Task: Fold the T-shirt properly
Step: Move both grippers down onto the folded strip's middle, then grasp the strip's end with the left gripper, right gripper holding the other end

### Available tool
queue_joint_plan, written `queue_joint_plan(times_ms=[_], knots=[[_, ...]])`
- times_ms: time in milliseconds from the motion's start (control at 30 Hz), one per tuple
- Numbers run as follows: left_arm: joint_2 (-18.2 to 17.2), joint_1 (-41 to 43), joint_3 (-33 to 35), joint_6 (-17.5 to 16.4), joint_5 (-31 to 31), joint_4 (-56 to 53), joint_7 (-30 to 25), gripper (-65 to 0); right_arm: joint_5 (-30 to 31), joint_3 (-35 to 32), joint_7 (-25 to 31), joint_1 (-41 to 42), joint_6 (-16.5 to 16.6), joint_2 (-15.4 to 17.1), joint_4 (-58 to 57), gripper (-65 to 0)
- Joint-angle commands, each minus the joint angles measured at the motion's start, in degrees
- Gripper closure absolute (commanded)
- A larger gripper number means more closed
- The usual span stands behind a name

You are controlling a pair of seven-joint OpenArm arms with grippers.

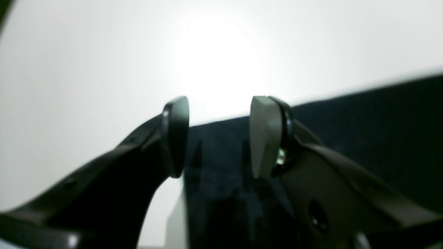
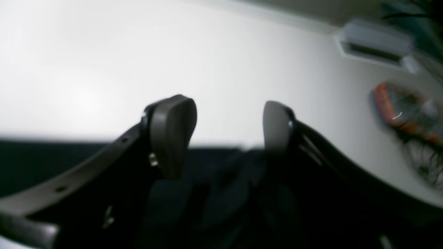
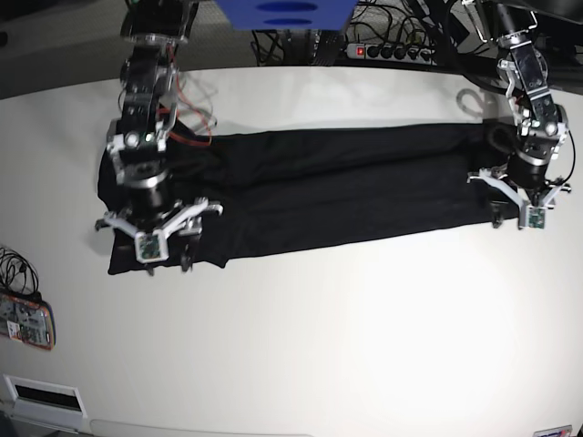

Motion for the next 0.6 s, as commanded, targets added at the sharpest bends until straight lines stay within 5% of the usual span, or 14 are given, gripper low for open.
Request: queue_joint_plan(times_ms=[0,133,467,567], knots=[[-0.72,1.02,-1.38,0.24,-0.38,1.89,-0.64,-28.0,0.27,-0.60,1.67,-0.69,-0.46,0.18,2.06,-33.3],[-2.04,3.66,-5.16,0.07,-6.18,2.59,-0.47,-28.1,0.18,-3.67,2.29,-7.37,-0.46,0.09,2.50,-33.3],[-12.59,9.72,-5.69,-0.28,-30.36,-9.36,-0.47,-28.2,0.18,-11.41,10.46,-11.68,-0.46,0.18,2.94,-33.4],[-13.82,9.37,-5.69,-3.98,-33.61,-13.76,-0.47,-28.2,0.18,-13.08,12.40,-12.21,-0.46,0.18,2.94,-33.6]])
